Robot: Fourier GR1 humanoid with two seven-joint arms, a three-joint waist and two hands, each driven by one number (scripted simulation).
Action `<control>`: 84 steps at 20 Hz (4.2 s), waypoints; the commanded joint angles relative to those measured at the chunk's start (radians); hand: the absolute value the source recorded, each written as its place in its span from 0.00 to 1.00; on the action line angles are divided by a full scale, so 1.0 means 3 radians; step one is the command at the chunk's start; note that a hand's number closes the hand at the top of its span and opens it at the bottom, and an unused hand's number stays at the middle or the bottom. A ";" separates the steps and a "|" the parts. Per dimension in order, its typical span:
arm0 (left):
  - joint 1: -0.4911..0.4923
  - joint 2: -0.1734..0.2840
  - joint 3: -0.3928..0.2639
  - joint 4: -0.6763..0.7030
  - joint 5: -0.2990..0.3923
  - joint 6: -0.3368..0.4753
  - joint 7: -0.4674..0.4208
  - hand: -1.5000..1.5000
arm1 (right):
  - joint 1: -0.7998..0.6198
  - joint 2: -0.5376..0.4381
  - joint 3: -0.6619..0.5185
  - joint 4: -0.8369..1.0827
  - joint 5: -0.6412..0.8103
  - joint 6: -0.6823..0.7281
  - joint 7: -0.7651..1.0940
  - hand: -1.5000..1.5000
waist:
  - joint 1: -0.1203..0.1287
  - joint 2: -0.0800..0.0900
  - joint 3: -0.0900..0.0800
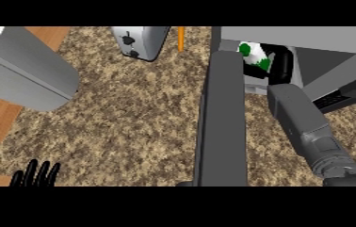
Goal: Pick up the milk, place it into the microwave and close the microwave
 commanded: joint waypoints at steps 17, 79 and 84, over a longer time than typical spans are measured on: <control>-0.0197 0.0093 0.0024 0.0116 -0.0058 -0.0066 0.0007 0.00 | 0.0321 -0.0298 0.0329 0.0565 0.0549 -0.1738 0.1162 0.00 | 0.0212 0.0125 -0.0033; -0.0159 -0.0212 -0.0401 0.0314 -0.0747 0.0054 0.0051 0.00 | 0.1816 0.0247 -0.0054 -0.0450 -0.0020 0.2275 -0.0955 0.00 | -0.0452 -0.0203 -0.0019; -0.0405 -0.0024 -0.0424 0.0488 -0.0647 -0.0206 0.0198 0.00 | 0.2283 0.0167 -0.0046 -0.0874 -0.0104 0.2360 -0.1059 1.00 | -0.0490 -0.0208 -0.0022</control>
